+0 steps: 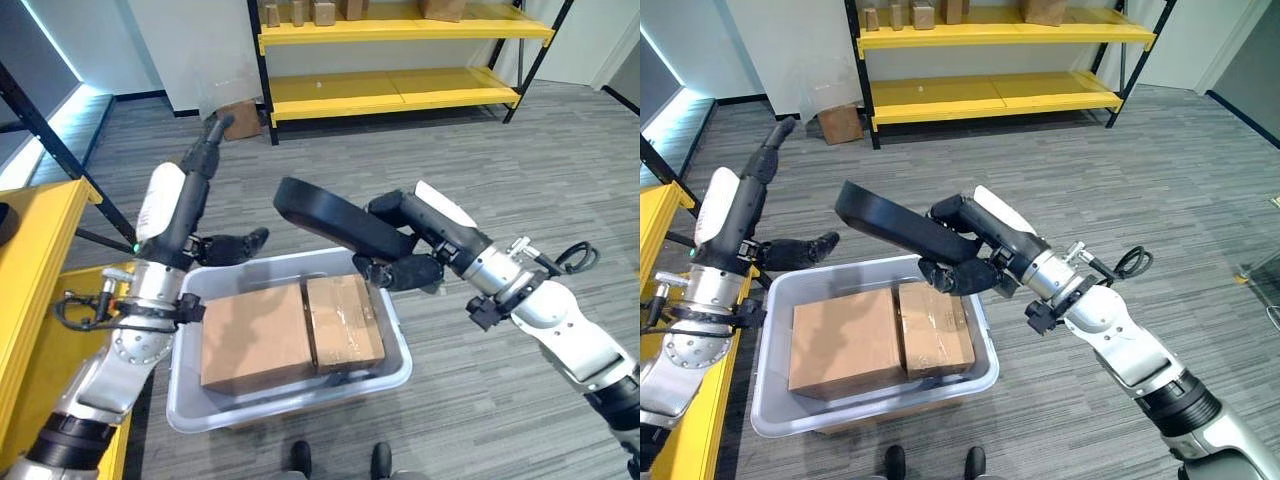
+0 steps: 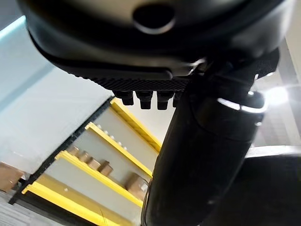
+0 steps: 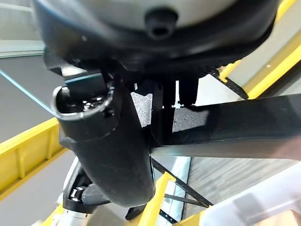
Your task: Move parts from the plastic box to the shelf.
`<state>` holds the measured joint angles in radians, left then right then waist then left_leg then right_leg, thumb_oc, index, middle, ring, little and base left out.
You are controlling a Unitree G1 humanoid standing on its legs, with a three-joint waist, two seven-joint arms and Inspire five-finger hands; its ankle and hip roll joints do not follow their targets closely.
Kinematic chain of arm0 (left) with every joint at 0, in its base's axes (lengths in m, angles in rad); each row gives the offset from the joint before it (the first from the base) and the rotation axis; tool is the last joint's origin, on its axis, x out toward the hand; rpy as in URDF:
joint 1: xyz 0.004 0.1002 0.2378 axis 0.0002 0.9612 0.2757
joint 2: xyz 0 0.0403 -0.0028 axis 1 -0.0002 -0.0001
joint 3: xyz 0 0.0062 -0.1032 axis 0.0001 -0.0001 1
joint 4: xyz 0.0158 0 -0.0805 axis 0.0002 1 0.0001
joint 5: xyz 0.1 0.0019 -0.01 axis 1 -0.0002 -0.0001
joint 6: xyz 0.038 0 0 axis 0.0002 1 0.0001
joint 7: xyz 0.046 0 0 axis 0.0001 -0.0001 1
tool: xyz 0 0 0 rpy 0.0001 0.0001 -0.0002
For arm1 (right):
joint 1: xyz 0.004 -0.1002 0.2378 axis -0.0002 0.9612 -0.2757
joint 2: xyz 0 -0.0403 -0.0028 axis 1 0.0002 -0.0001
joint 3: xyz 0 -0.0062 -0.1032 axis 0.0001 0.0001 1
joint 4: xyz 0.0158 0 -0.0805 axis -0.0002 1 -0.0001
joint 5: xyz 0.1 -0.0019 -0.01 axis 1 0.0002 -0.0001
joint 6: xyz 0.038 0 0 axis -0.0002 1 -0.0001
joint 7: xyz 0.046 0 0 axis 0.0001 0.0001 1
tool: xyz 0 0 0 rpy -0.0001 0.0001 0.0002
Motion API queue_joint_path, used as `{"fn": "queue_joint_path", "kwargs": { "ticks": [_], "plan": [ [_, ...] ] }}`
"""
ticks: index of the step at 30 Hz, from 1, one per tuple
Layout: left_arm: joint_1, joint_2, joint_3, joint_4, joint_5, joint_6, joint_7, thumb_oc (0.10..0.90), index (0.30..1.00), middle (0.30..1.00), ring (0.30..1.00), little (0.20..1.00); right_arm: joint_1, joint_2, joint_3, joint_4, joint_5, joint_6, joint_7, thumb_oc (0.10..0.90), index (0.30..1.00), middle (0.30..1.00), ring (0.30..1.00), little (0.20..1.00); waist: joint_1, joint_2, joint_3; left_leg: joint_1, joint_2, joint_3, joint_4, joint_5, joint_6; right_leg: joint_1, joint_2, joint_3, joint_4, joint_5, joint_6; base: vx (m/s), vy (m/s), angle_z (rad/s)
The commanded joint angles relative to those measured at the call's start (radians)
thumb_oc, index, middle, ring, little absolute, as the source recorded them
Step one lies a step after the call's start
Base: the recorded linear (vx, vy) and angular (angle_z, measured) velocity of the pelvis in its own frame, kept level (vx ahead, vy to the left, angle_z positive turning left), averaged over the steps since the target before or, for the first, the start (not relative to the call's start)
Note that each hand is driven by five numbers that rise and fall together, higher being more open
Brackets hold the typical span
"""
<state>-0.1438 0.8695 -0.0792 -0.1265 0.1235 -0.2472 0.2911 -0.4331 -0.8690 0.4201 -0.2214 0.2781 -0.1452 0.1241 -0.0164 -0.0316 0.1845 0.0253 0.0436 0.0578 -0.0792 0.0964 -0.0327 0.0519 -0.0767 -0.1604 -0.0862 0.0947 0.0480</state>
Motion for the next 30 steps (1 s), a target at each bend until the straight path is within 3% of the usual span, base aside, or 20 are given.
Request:
{"fn": "queue_joint_path", "kwargs": {
  "ticks": [1,30],
  "plan": [
    [-0.095,0.048,-0.02,0.021,-0.026,-0.076,0.005,0.9,1.0,1.0,1.0,1.0,-0.098,0.033,0.012,-0.017,0.067,-0.099,-0.034,0.4,0.3,0.3,0.3,0.3,-0.002,0.0,-0.156,0.065,0.058,0.02,-0.008,-0.073,-0.034,0.002,-0.079,0.034,0.004,0.004,0.109,0.0,0.002,-0.07],
    [-0.337,0.146,-0.207,0.105,0.012,-0.075,-0.041,0.9,1.0,1.0,1.0,1.0,-0.135,0.052,0.06,-0.01,0.096,-0.097,-0.005,0.4,0.3,0.3,0.3,0.3,-0.033,-0.004,-0.136,0.059,0.058,0.032,-0.008,-0.075,-0.034,-0.014,-0.079,0.047,0.003,0.009,0.112,0.0,0.0,-0.01]
  ]
}}
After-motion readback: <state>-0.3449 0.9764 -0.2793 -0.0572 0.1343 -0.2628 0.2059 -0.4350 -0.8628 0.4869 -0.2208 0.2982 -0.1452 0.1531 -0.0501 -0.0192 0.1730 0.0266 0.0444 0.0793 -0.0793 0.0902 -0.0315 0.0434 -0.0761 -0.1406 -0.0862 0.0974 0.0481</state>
